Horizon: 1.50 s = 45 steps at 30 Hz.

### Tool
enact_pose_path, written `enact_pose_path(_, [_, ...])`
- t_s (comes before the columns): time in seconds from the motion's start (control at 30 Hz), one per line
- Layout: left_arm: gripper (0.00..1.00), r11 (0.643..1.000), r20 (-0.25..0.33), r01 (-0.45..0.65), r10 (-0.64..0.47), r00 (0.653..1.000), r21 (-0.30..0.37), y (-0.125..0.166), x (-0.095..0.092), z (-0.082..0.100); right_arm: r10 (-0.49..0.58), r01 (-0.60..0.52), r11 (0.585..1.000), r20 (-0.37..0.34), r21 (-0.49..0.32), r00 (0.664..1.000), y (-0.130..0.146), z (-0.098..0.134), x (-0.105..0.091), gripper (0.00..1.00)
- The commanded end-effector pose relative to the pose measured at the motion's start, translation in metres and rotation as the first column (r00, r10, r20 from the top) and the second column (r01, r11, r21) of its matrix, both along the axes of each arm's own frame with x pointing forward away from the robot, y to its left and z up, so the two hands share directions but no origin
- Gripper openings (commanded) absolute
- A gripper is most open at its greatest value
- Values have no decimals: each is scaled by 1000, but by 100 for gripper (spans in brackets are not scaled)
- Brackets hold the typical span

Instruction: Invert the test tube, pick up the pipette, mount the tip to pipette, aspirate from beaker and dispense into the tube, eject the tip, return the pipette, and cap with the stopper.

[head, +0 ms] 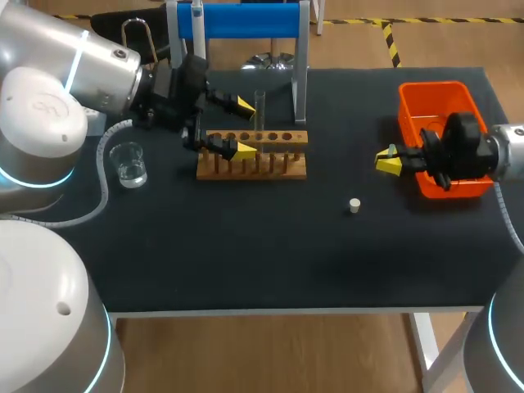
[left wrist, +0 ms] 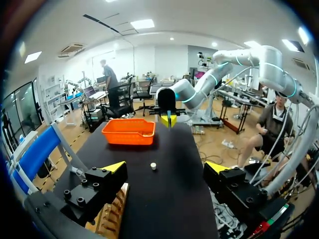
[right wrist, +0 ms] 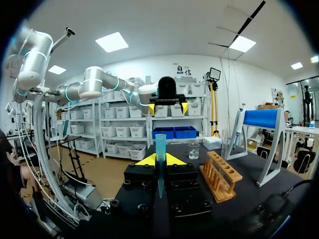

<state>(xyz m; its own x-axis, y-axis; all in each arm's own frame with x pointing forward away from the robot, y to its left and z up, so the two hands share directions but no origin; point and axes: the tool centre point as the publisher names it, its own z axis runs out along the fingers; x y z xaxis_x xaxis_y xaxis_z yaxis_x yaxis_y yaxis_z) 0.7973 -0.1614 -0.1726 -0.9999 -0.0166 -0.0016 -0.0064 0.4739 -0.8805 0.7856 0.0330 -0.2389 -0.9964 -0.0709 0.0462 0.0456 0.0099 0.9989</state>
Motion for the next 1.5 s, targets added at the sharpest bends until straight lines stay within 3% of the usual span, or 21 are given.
enact_pose_path(0.03, [100,1000,1,1,-1,1000,-1,1,0,0,-3,3,1000,1,-3,1000,0,1,-2,0])
enact_pose_path(0.2, [100,990,75,-131,135,988,-59,32,27,1,-3,3,1000,1,-3,1000,0,1,-2,0])
enact_pose_path(0.43, [100,976,125,-200,210,970,-92,67,75,6,-3,3,1000,1,-3,1000,0,1,-2,0])
enact_pose_path(0.6, [100,966,125,-238,250,960,-102,85,106,6,-3,3,1000,1,-3,1000,0,1,-2,0])
enact_pose_path(0.97, [100,917,119,-382,395,911,-116,106,154,1,-3,3,1000,1,-3,1000,0,1,-2,0])
enact_pose_path(1.2, [100,848,98,-520,529,843,-102,106,177,-5,-3,3,1000,1,-3,1000,0,1,-2,0])
enact_pose_path(1.5, [100,707,80,-700,707,702,-100,114,199,-12,-3,3,1000,1,-3,1000,0,1,-2,0])
